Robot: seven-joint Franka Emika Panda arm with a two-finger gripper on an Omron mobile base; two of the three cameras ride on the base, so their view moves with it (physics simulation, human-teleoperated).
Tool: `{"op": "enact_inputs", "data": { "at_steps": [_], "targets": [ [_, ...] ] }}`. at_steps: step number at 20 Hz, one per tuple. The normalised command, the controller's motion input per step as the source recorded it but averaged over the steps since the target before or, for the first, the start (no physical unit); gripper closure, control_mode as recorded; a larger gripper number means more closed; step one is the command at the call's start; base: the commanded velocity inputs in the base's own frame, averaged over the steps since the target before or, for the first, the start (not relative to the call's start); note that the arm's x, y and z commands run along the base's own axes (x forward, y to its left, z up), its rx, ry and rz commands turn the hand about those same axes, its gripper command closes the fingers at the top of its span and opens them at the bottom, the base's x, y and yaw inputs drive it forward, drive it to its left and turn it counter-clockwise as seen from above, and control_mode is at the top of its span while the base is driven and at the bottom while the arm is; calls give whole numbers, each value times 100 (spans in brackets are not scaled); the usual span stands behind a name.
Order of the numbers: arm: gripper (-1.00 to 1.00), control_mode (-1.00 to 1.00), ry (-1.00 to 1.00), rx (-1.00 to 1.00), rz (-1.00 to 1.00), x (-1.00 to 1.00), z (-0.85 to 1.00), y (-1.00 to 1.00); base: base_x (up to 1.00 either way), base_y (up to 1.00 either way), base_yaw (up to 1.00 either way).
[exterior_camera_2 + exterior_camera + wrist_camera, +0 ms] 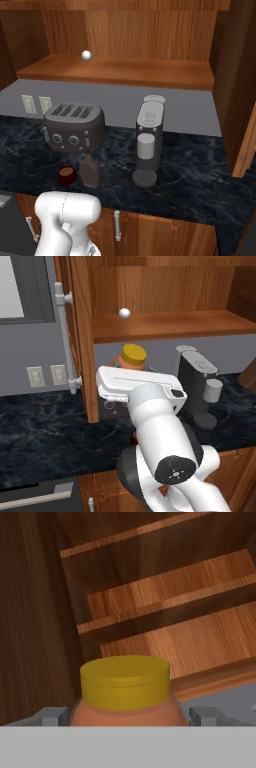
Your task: Pick the syrup bottle and honey bottle from the cabinet and place them next to the mug.
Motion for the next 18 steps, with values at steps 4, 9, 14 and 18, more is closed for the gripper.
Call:
{"op": "enact_inputs", "data": {
  "at_steps": [4,9,14,18],
  "targets": [
    [100,-100,-9,-1,3,0,-51,-10,0,0,0],
    [100,-100,-15,0,2,11,-39,-64,0,0,0],
    [100,-100,-15,0,10,0,-100,-100,0,0,0],
    [100,-100,-16,0,11,-13,-100,-80,0,0,0]
  ]
}}
